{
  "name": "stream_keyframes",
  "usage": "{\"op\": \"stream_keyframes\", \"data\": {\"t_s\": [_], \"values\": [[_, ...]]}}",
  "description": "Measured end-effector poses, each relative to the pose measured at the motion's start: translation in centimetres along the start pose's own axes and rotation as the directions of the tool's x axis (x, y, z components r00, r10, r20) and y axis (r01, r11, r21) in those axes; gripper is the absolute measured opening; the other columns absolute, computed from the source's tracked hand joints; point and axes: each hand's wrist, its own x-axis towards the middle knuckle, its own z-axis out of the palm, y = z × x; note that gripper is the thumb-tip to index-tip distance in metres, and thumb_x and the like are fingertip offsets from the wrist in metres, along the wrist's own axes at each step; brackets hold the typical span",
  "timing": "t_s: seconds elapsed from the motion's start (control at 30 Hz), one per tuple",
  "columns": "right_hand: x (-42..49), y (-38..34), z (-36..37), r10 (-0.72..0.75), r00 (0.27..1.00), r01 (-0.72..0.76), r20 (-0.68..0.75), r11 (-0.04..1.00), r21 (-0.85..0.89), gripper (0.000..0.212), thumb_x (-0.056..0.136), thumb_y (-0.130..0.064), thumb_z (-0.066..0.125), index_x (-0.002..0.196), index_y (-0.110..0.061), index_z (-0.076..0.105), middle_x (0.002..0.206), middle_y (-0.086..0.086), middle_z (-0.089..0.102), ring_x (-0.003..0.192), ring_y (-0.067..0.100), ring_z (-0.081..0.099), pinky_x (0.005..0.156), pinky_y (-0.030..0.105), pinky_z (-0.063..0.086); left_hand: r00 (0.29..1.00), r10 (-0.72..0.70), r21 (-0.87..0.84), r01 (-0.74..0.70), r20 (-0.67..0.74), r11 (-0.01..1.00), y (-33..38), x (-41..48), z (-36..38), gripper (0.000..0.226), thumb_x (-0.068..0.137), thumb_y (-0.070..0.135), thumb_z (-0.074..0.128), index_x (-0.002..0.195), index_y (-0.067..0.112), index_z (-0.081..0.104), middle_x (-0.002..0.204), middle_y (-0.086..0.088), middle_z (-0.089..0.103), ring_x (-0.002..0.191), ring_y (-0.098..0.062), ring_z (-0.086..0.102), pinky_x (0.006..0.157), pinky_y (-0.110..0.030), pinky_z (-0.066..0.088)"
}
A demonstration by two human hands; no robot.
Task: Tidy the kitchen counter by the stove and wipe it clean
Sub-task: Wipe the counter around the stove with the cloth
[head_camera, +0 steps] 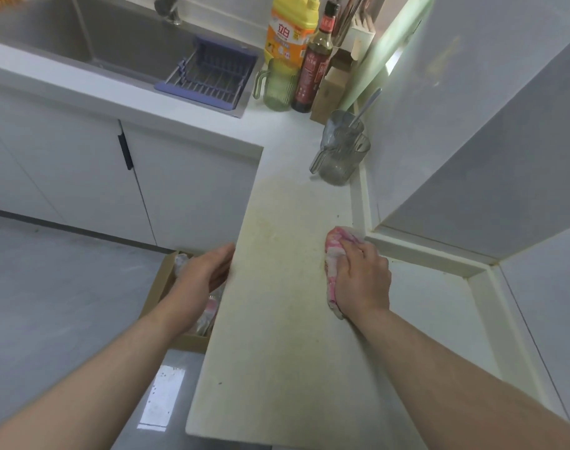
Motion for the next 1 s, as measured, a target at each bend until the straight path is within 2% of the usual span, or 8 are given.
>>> {"op": "stream_keyframes", "data": {"t_s": [0.13, 0.3, 0.47, 0.57, 0.67, 0.8, 0.93, 1.0], "values": [[0.7, 0.2, 0.2, 0.001, 1.000, -0.001, 0.013, 1.000, -0.024, 0.044, 0.101, -0.035, 0.030, 0.141, -0.034, 0.046, 0.136, 0.003, 0.049, 0.120, 0.030, 0.041, 0.102, 0.043, 0.035, 0.999, 0.038, -0.009, -0.038, 0.001, 0.999, 0.0, -0.6, 0.5, 0.038, 0.104, 0.023, 0.031, 0.106, 0.033, 0.067, 0.107, 0.022, 0.071, 0.109, 0.005, 0.061, 0.088, -0.014, 0.046], [0.2, 0.0, 0.0, 0.006, 0.999, -0.005, 0.040, 1.000, -0.018, 0.044, 0.101, -0.035, 0.029, 0.142, -0.033, 0.045, 0.143, 0.004, 0.043, 0.125, 0.029, 0.038, 0.105, 0.043, 0.034, 0.998, 0.052, 0.020, -0.053, 0.016, 0.998, 0.2, -1.2, 0.6, 0.036, 0.104, 0.027, 0.032, 0.108, 0.032, 0.068, 0.112, 0.018, 0.071, 0.110, 0.003, 0.062, 0.097, -0.023, 0.042], [-4.1, -1.1, 0.0, -0.016, 0.998, 0.018, 0.053, 0.998, -0.053, 0.056, 0.094, -0.040, 0.017, 0.142, -0.029, 0.045, 0.148, 0.006, 0.043, 0.126, 0.035, 0.042, 0.103, 0.045, 0.039, 0.999, 0.024, -0.011, -0.023, 0.041, 1.000, 0.5, -1.4, 0.2, 0.039, 0.102, 0.034, 0.037, 0.129, 0.020, 0.061, 0.126, 0.009, 0.065, 0.121, -0.006, 0.057, 0.112, -0.036, 0.036], [-5.2, -1.7, -0.1, -0.058, 0.996, 0.064, 0.065, 0.994, -0.093, 0.070, 0.089, -0.041, 0.007, 0.145, -0.021, 0.043, 0.152, 0.008, 0.039, 0.140, 0.032, 0.033, 0.115, 0.044, 0.027, 1.000, 0.018, -0.023, -0.018, 0.002, 1.000, 0.8, -1.7, 0.4, 0.036, 0.102, 0.030, 0.039, 0.125, 0.019, 0.064, 0.121, 0.009, 0.068, 0.118, -0.005, 0.059, 0.112, -0.035, 0.038], [-4.6, -2.1, -0.4, -0.176, 0.981, 0.185, 0.086, 0.976, -0.114, 0.068, 0.088, -0.034, 0.014, 0.145, -0.008, 0.042, 0.155, 0.014, 0.034, 0.146, 0.032, 0.024, 0.122, 0.039, 0.014, 0.999, 0.041, -0.002, -0.041, 0.016, 0.999, 1.0, -2.0, 0.6, 0.033, 0.103, 0.025, 0.039, 0.114, 0.025, 0.070, 0.115, 0.012, 0.071, 0.114, -0.003, 0.061, 0.105, -0.029, 0.042], [-3.3, -2.3, -0.6, -0.213, 0.966, 0.218, 0.148, 0.976, -0.023, 0.058, 0.097, -0.027, 0.019, 0.152, -0.010, 0.029, 0.162, 0.008, 0.019, 0.151, 0.022, 0.011, 0.122, 0.030, 0.006, 0.996, 0.080, 0.030, -0.081, 0.039, 0.996, 0.6, -2.0, 0.3, 0.037, 0.103, 0.024, 0.036, 0.106, 0.036, 0.071, 0.114, 0.018, 0.070, 0.111, 0.002, 0.061, 0.099, -0.025, 0.043], [-0.7, -2.9, 0.0, -0.228, 0.965, 0.222, 0.130, 0.973, 0.058, 0.050, 0.103, -0.021, 0.031, 0.152, -0.015, 0.029, 0.163, 0.002, 0.017, 0.150, 0.016, 0.008, 0.121, 0.028, 0.007, 0.990, 0.104, 0.072, -0.111, 0.095, 0.991, -0.3, -1.5, -0.1, 0.039, 0.104, 0.018, 0.033, 0.122, 0.032, 0.064, 0.123, 0.015, 0.067, 0.120, -0.002, 0.057, 0.101, -0.027, 0.040], [1.0, -3.3, 0.5, -0.208, 0.973, 0.198, 0.100, 0.975, 0.104, 0.048, 0.104, -0.024, 0.030, 0.151, -0.017, 0.033, 0.162, 0.000, 0.020, 0.150, 0.014, 0.011, 0.119, 0.027, 0.009, 0.990, 0.096, 0.079, -0.105, 0.102, 0.991, -0.5, -1.2, -0.3, 0.041, 0.103, 0.019, 0.031, 0.125, 0.031, 0.063, 0.123, 0.014, 0.067, 0.119, -0.002, 0.058, 0.098, -0.028, 0.042]]}}
